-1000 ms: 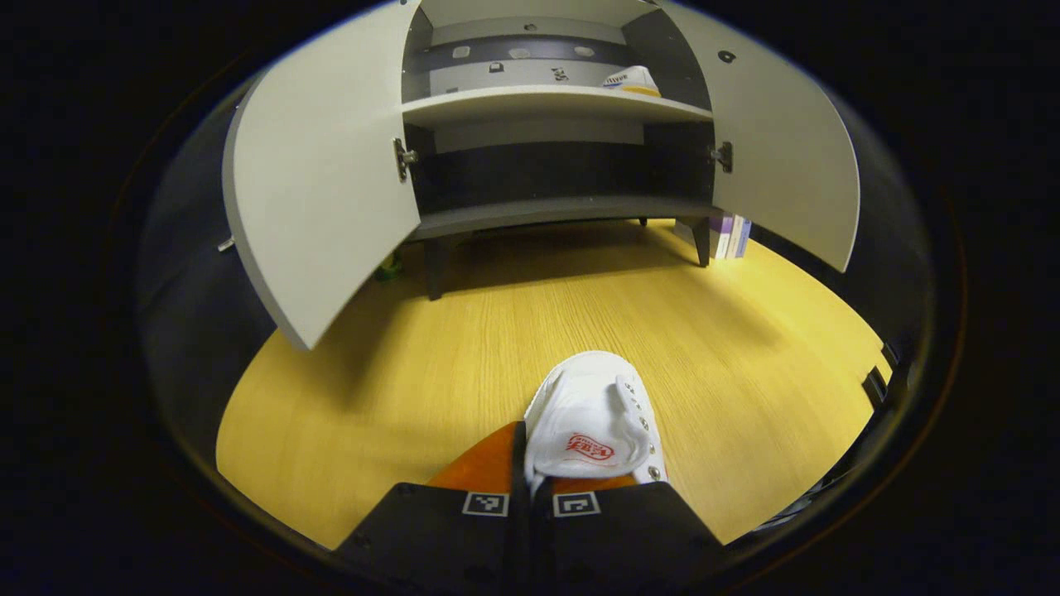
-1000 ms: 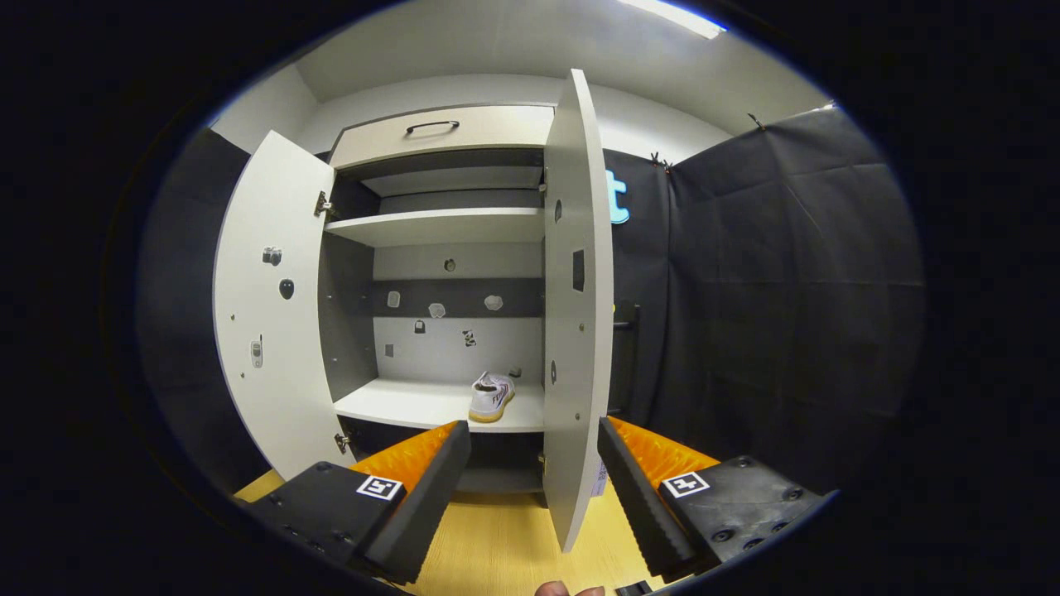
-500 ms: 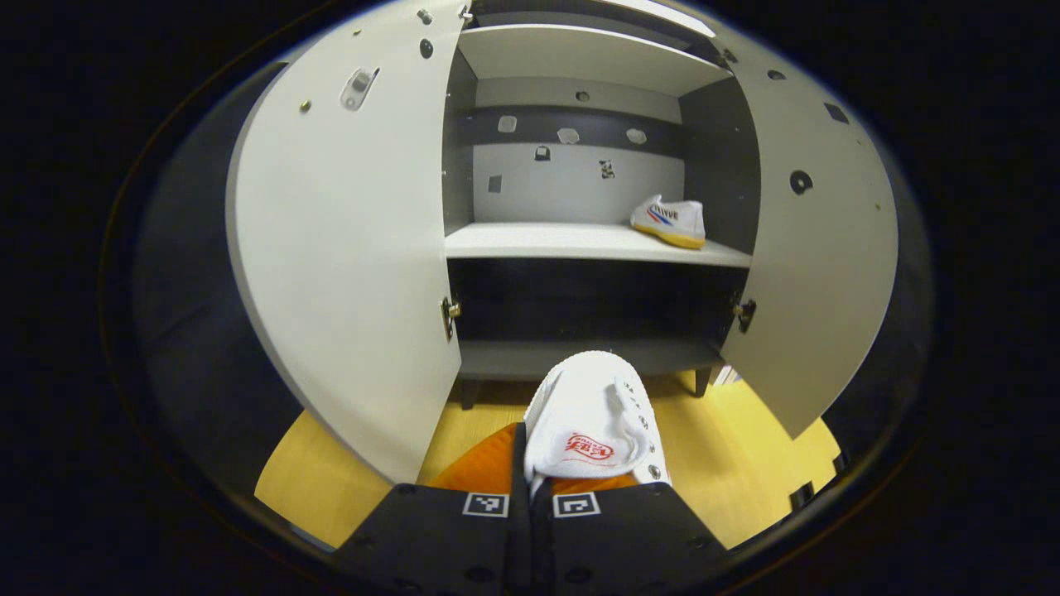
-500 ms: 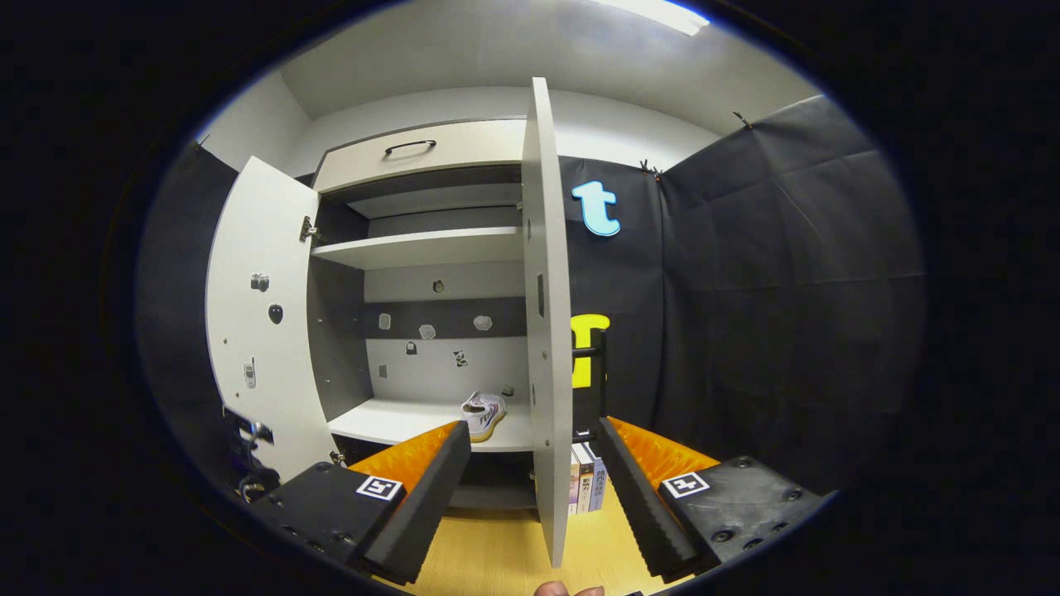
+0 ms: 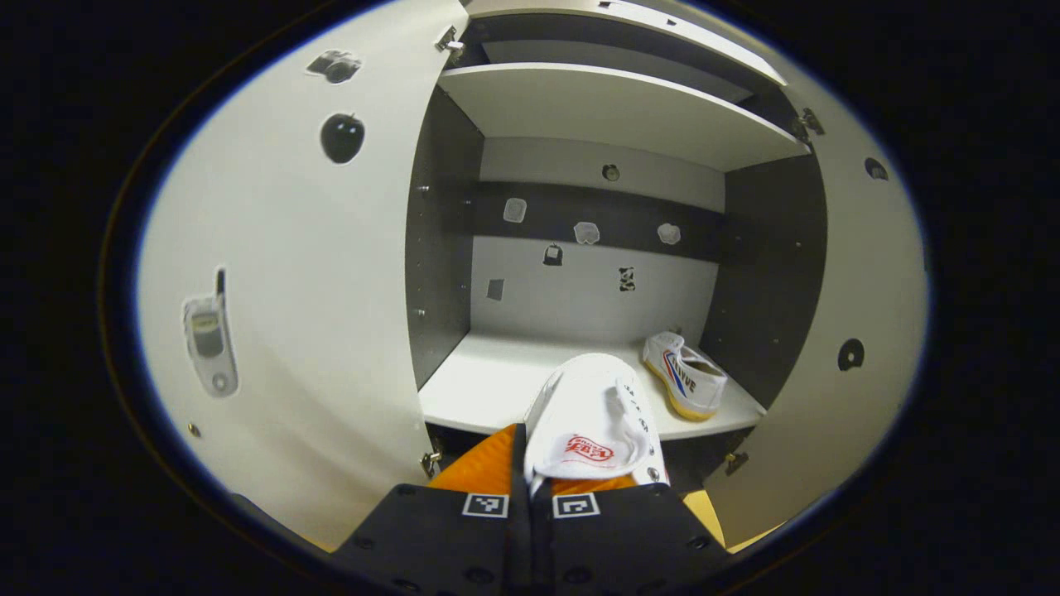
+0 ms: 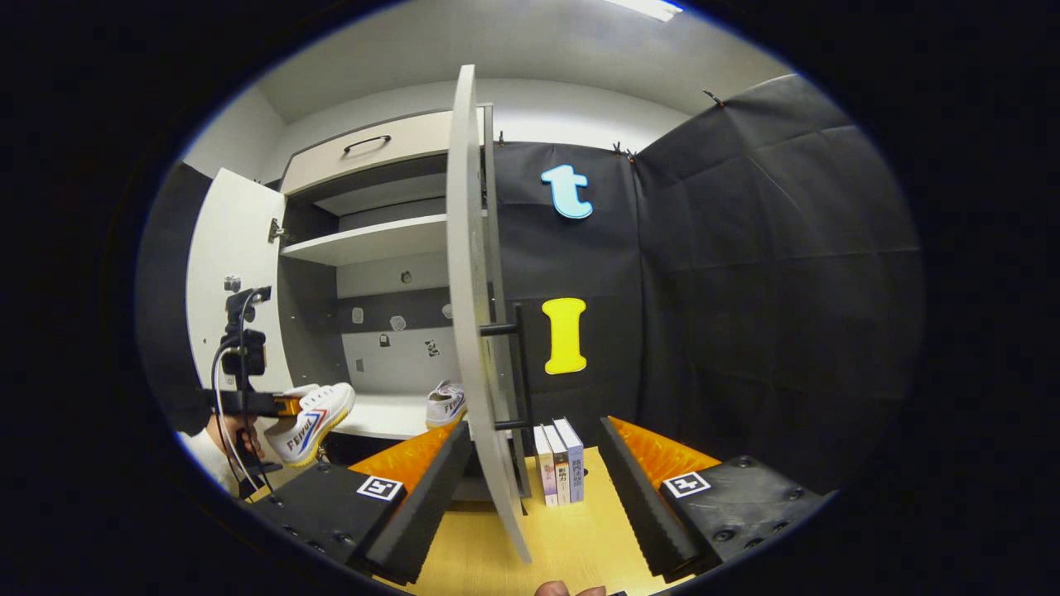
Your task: Grab one shoe with the right hand and put it into the shoe cabinet, grab the other shoe with the left hand and put it into the shoe cabinet; then close the right door with the right hand and the left door with the left hand.
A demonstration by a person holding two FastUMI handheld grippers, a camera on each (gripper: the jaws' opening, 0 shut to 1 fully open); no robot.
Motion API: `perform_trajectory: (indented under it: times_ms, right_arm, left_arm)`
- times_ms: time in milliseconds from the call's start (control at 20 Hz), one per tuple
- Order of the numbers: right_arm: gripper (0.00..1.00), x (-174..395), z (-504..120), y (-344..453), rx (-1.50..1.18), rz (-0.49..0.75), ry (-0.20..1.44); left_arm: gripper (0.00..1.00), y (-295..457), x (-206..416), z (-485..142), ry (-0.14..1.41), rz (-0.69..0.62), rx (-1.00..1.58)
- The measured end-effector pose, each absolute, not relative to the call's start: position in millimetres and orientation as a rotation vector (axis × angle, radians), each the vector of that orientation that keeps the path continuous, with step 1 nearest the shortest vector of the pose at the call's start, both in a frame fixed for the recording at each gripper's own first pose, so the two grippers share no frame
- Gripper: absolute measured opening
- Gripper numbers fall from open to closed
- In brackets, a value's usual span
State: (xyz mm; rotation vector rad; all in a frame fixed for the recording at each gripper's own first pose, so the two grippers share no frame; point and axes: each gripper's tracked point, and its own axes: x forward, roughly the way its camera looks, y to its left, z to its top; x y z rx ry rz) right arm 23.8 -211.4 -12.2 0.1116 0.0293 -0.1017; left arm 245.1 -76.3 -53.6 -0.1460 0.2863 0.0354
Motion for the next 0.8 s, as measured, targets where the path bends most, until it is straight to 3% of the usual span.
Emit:
perform_trajectory:
  times_ms: [250, 600, 800]
  right_arm:
    - [0.98, 23.8, -18.9, -250.9, 0.122, -0.147, 0.04]
    - [0.98, 32.9, -22.8, -304.1, 0.12, -0.223, 0.045]
    - [0.98, 34.5, -26.0, -321.3, 0.117, -0.247, 0.053]
  left_arm:
    - [0.05, -79.9, 338.0, -33.6, 0.283, 0.062, -0.103]
    - [0.05, -78.5, 443.0, -74.5, 0.381, 0.137, -0.054]
    - [0.05, -70.2, 472.2, -105.6, 0.445, 0.18, -0.033]
